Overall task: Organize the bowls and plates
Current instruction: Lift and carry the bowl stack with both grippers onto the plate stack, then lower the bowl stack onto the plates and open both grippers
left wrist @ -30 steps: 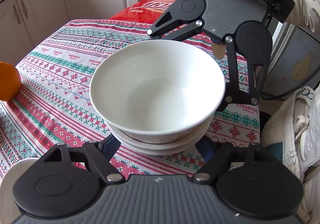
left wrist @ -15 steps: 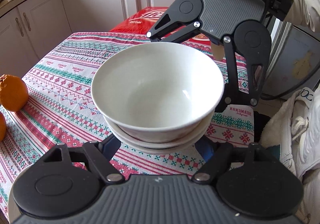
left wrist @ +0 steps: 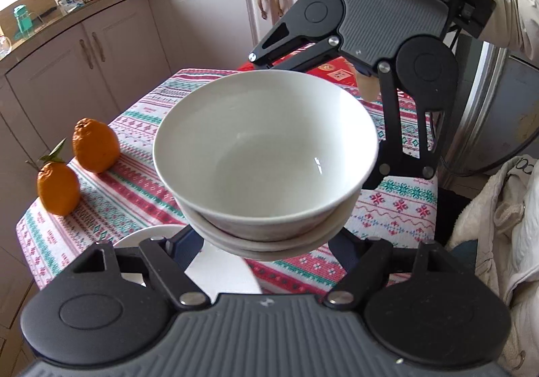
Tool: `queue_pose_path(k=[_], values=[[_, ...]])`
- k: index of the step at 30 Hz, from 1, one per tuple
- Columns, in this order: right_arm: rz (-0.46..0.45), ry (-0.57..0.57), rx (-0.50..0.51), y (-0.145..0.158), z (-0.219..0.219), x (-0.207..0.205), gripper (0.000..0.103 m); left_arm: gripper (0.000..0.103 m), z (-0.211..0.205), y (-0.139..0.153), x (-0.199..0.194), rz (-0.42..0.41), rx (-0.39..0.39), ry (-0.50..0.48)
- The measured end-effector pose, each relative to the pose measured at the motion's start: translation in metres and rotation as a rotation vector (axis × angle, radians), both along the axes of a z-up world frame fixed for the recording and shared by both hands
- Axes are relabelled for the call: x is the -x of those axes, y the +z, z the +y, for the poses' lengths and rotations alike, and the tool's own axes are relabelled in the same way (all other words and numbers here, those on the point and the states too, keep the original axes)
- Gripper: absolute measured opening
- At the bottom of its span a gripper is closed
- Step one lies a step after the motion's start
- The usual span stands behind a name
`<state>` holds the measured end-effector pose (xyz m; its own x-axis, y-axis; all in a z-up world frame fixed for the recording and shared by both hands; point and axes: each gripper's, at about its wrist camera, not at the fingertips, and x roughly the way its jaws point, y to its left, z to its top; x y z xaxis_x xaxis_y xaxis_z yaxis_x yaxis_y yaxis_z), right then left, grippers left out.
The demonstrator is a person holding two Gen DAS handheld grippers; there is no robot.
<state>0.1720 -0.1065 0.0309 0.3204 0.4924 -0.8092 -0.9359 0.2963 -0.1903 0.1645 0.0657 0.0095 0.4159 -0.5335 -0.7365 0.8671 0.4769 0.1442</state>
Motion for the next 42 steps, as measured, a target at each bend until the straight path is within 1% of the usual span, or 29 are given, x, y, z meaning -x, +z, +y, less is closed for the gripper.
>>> queue_pose_path(k=[5,10,16,24,42], values=[[-0.017,0.069,-0.006,-0.001,0.039,-0.015,0.084,0.08,0.033,0.004,-0.002,-0.018,-0.022,0.083],[0.012,0.123,-0.014,-0.012,0.072,-0.031,0.084,0.08,0.059,-0.003,-0.007,0.001,-0.033,0.156],[0.037,0.141,-0.012,-0.026,0.096,-0.046,0.084,0.08,0.08,-0.015,-0.021,0.027,-0.035,0.195],[0.076,0.12,-0.012,-0.036,0.102,-0.055,0.084,0.08,0.088,-0.025,-0.03,0.05,-0.022,0.197],[0.12,0.112,-0.025,-0.044,0.107,-0.068,0.084,0.08,0.096,-0.028,-0.039,0.079,-0.001,0.211]])
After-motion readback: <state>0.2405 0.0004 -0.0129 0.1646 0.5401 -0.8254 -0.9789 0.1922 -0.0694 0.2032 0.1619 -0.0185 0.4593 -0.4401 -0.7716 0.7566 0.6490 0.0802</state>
